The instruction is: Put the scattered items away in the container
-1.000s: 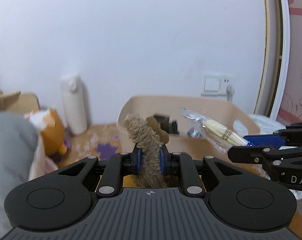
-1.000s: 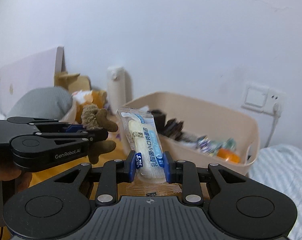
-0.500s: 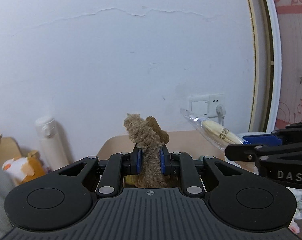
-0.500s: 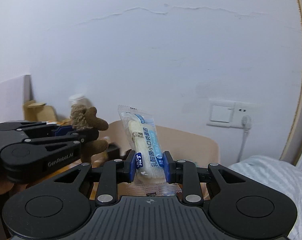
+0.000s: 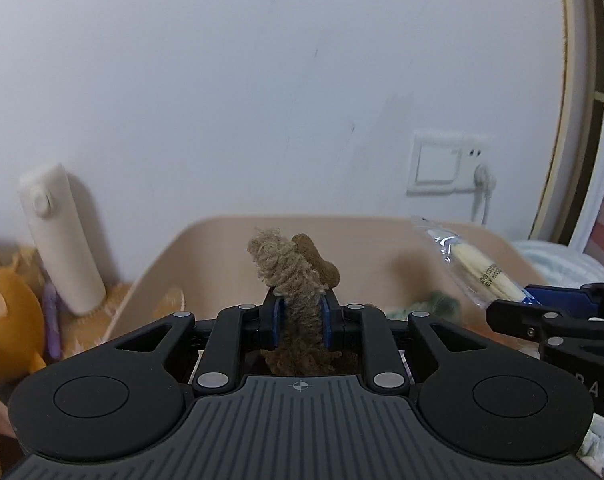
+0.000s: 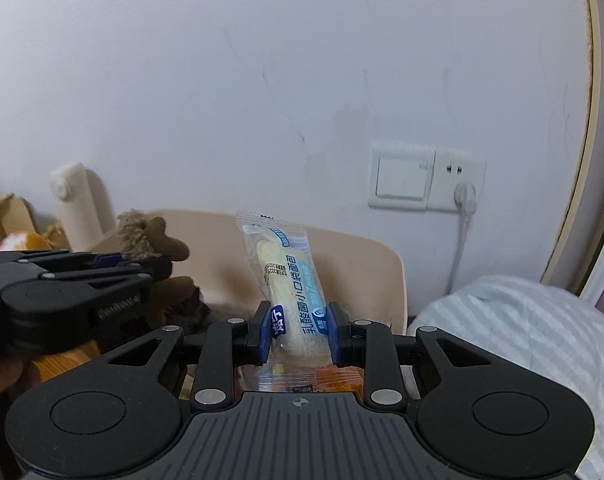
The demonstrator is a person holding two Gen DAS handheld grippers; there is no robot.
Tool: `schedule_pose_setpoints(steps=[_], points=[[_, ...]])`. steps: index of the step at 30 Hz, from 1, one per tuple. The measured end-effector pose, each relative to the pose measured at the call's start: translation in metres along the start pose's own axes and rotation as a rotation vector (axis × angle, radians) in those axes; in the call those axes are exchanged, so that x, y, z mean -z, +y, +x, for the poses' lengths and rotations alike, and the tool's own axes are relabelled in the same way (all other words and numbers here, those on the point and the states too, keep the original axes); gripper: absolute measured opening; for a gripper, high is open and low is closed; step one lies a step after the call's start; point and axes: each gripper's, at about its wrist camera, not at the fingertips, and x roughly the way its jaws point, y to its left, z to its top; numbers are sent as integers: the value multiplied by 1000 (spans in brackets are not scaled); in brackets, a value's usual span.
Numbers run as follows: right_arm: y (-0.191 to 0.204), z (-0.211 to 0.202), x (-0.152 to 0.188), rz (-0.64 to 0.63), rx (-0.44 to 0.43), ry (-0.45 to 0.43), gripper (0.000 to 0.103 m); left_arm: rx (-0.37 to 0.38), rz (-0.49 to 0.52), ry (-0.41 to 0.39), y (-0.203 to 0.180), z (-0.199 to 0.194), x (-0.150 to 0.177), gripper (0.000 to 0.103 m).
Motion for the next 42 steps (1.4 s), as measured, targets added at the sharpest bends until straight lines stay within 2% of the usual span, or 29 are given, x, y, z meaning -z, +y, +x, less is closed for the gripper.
schedule_pose_setpoints(steps=[3,4,5,6,7,8,10,14,21,26,36,42], points=[[0,14,3,6,10,31,26,8,23,23,-2,5,2,25],[0,17,4,7,13,41,26,21,24,35,-3,6,3,31],[0,19,5,7,14,48,26,34,23,44,-3,7,3,43],[1,20,7,3,15,56,27,39,23,48,-4,6,5,50],[2,20,7,-3,16,61,30,40,26,42,-6,4,6,63],[2,19,7,-9,23,57,40,36,30,31,-7,1,8,69],[2,12,7,-17,44,42,49,17,41,18,-8,-5,9,73],[-3,-10,3,4,64,8,71,24,39,34,-6,-19,10,81],[-1,-48,7,16,60,-36,92,17,12,52,1,-47,13,86],[8,-75,9,4,56,-58,93,13,-6,43,6,-68,17,88],[23,-112,17,9,53,-68,102,-1,-14,26,19,-113,25,89],[30,-132,26,26,45,-67,103,-6,-19,17,22,-141,34,89]])
